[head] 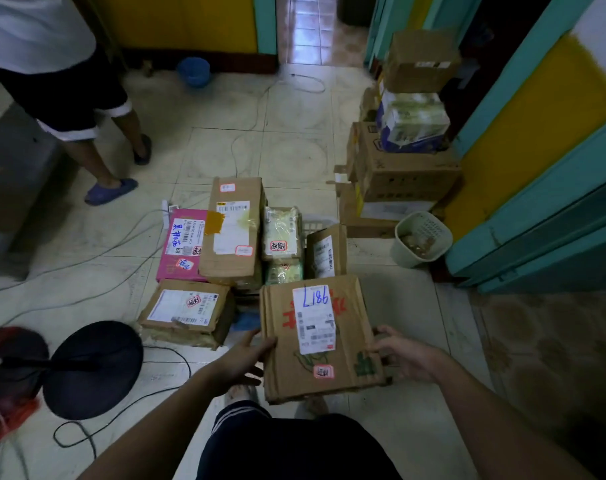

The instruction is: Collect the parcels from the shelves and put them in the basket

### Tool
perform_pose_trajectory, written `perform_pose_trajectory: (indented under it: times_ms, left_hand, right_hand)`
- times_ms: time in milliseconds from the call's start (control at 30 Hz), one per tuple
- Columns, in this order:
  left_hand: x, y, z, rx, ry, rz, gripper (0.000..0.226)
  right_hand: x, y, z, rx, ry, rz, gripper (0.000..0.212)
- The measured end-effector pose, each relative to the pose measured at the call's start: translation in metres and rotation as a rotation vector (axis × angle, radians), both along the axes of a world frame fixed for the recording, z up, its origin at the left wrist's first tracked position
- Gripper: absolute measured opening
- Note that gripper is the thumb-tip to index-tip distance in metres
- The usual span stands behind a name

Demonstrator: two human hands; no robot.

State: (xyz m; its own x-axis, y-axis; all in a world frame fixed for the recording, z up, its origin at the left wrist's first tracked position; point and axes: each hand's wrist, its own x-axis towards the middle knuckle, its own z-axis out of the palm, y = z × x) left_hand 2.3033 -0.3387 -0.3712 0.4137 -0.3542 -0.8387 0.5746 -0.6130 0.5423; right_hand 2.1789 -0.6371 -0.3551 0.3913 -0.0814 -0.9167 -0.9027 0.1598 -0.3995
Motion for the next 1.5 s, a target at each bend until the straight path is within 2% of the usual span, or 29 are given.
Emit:
perform_pose_trajectory:
  times_ms: [167,500,633,767,900,1000,1167,1267,1500]
  left_hand:
    - [0.003,0.008,0.001,0.012,-0.057,0.08,0.061]
    - [-0.008,0.007,-0.004,-0.107,-0.077,0.168,0.066]
    - [0.006,0.001,0.0,-0.202,-0.103,0.239,0.068]
    - [0.015,-0.011,0.001,-0.246,-0.22,0.261,0.07]
    - [0.008,-0.016,-0.008,-0.235,-0.303,0.293,0.091]
    - [0.007,-0.017,-0.016,-0.231,-0.356,0.306,0.096]
    - [0.012,-0.027,-0.021,-0.185,-0.389,0.306,0.077]
    - [0.012,-0.035,-0.022,-0.176,-0.428,0.344,0.07]
    - [0.013,-0.04,-0.025,-0.146,-0.419,0.312,0.07]
  right_hand:
    - [0.008,0.009,0.002,-0.013,-0.046,0.1,0.041]
    - [-0.006,0.004,-0.016,-0.005,-0.125,0.027,0.052]
    - [0.013,0.005,-0.009,-0.03,-0.212,-0.084,0.048]
    - [0.031,0.007,-0.01,-0.107,-0.282,-0.21,0.041]
    - [0.034,0.01,-0.019,-0.143,-0.28,-0.239,0.043]
    - [0.037,0.012,-0.022,-0.164,-0.291,-0.292,0.043]
    - [0.046,0.018,-0.025,-0.251,-0.309,-0.335,0.038]
    - [0.049,0.02,-0.028,-0.319,-0.349,-0.346,0.042]
    - [0.051,0.019,-0.034,-0.381,-0.363,-0.324,0.046]
